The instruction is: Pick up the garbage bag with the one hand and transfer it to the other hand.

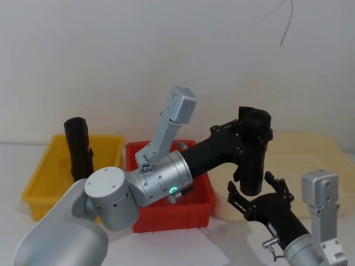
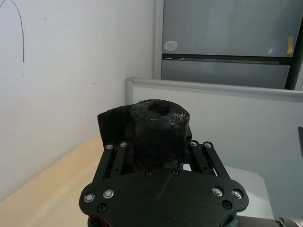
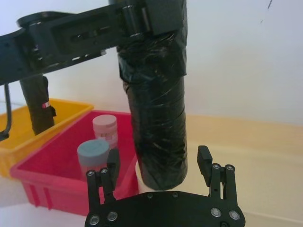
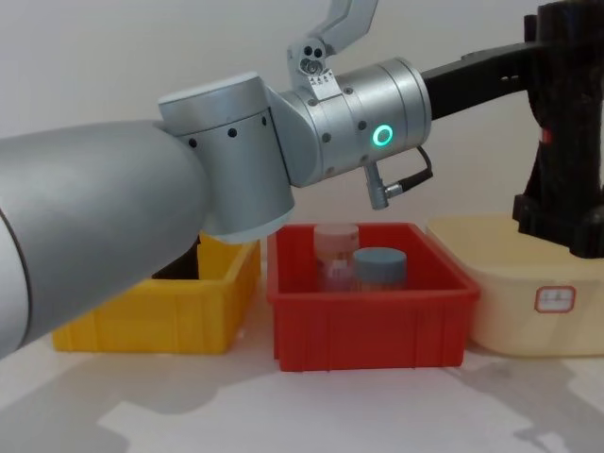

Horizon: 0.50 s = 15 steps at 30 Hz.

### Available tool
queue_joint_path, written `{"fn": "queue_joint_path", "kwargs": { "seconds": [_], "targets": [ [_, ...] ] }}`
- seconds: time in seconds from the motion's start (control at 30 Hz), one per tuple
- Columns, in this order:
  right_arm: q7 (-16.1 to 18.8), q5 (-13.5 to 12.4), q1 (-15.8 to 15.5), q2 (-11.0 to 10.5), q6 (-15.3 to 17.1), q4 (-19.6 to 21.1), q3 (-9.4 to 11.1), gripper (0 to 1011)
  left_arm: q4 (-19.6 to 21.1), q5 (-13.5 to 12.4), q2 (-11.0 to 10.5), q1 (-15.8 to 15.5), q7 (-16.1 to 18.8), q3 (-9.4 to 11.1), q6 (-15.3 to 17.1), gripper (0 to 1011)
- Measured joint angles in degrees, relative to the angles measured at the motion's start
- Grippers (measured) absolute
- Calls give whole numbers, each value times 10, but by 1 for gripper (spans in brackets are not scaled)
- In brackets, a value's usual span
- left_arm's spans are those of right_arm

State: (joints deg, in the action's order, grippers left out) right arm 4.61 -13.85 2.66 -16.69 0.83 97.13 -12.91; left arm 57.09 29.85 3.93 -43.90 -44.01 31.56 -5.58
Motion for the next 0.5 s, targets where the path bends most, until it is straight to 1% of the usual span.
{"fn": "queue_joint_path", "kwargs": {
  "seconds": [0.3, 0.43, 0.47, 0.5],
  "targets": [
    [0, -2, 20, 15, -3, -17, 8, 1000, -1, 1, 1, 0, -2, 0, 0, 508],
    [2, -6, 26, 20, -3, -22, 12, 908, -2, 1, 1, -1, -2, 0, 0, 508],
    [2, -7, 27, 21, -3, -23, 13, 908, -2, 1, 1, -1, -2, 0, 0, 508],
    [4, -9, 29, 24, -3, -24, 14, 864, -2, 2, 1, -1, -2, 0, 0, 508]
  ]
}}
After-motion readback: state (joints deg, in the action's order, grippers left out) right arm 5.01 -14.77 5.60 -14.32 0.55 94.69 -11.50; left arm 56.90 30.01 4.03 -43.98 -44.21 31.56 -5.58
